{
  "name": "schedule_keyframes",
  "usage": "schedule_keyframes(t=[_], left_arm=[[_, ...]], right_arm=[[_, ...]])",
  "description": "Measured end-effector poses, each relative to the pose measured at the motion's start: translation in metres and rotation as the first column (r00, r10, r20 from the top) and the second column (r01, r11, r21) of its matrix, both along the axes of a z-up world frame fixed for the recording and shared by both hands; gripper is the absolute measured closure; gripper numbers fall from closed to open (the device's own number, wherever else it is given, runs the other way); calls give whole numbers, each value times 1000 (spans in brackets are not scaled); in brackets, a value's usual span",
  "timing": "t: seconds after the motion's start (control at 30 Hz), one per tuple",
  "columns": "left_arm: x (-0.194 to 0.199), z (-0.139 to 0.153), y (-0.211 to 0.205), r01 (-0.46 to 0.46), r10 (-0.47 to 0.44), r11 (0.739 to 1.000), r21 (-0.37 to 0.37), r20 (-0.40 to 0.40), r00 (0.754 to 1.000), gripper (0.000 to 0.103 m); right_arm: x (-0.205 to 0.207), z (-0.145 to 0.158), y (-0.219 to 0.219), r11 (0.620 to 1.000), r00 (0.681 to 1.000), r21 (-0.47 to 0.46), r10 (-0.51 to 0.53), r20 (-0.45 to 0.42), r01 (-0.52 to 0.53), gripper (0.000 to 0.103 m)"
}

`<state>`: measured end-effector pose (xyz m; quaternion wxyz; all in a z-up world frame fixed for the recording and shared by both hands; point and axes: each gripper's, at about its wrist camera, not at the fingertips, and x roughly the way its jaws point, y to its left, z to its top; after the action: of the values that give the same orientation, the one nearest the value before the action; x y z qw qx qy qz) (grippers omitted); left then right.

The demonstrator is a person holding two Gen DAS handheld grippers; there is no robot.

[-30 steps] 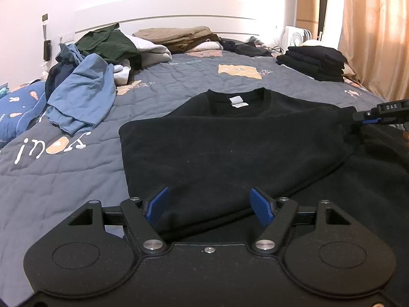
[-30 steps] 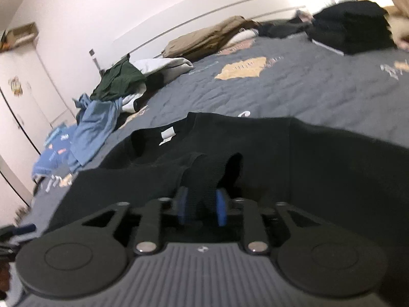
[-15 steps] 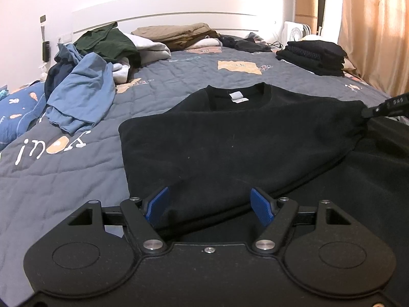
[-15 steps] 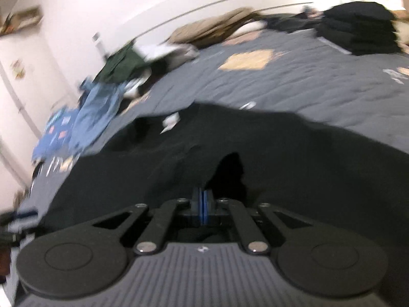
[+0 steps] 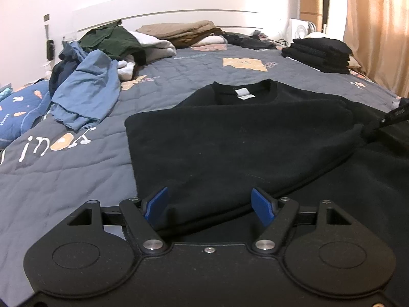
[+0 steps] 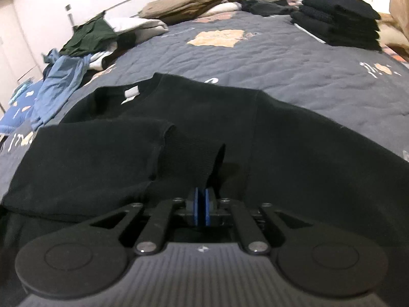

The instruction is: Fold clothes

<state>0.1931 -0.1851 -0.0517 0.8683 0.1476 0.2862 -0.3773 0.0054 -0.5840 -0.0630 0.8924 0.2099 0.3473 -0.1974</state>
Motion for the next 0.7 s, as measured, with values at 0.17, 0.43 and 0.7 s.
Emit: schedule_keyframes(t=[0.17, 0.43, 0.7], left_arm=[[0, 2, 1, -13, 14, 1000, -11, 6, 1000, 30], [-6, 3, -3, -16, 16, 1000, -10, 20, 1000, 29], [-9, 12, -1, -36, 37, 997, -72, 4, 999, 29]], right_arm=[[-4, 26, 18, 997, 996, -76, 7, 92, 0, 98], [39, -9, 53, 986, 989, -106, 137, 47, -131, 86], [25, -6, 60, 995, 995, -61, 82, 64, -78, 63]])
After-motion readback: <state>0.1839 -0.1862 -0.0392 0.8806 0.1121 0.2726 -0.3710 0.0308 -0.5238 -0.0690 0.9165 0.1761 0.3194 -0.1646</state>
